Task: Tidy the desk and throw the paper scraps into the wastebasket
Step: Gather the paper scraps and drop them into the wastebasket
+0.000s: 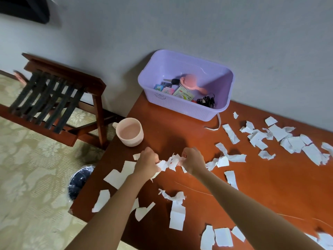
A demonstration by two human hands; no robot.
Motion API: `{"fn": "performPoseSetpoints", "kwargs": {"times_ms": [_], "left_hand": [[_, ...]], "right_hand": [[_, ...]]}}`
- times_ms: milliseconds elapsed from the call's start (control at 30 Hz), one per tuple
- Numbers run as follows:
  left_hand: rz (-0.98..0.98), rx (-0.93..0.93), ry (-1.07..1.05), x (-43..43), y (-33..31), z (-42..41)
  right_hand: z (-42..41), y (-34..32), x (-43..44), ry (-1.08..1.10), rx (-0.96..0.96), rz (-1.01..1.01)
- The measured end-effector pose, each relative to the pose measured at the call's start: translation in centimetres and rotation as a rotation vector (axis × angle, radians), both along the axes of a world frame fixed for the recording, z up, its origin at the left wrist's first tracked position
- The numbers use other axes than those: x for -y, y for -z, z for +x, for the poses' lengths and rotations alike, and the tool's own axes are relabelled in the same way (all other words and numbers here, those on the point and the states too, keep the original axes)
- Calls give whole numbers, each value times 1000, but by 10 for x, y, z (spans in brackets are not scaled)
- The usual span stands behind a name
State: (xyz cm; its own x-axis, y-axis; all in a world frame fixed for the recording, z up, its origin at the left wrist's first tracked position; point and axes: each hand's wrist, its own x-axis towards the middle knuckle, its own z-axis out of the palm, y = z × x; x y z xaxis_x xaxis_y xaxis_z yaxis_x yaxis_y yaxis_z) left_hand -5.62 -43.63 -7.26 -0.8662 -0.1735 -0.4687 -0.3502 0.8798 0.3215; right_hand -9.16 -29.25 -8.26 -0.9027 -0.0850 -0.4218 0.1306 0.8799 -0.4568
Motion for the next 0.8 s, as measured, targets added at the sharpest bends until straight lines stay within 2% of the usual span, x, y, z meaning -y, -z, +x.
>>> {"fn": "performPoseSetpoints", "kwargs": {"times_ms": [100, 200, 467, 600, 800], "left_hand": [[-54, -30, 78, -7, 5, -1], [-72, -27, 69, -11, 5, -1], [227, -108, -165, -23, -16, -5], [258, -160, -199, -29, -35, 2], [292, -242, -260, -38, -57, 33]], "right_hand": [[0, 2, -4, 16, 25, -3], [0, 1, -9, 59, 32, -31], [2, -15, -26, 158, 19, -150], [14, -30, -42, 133, -6, -166], [45, -48, -62, 239, -75, -239]]}}
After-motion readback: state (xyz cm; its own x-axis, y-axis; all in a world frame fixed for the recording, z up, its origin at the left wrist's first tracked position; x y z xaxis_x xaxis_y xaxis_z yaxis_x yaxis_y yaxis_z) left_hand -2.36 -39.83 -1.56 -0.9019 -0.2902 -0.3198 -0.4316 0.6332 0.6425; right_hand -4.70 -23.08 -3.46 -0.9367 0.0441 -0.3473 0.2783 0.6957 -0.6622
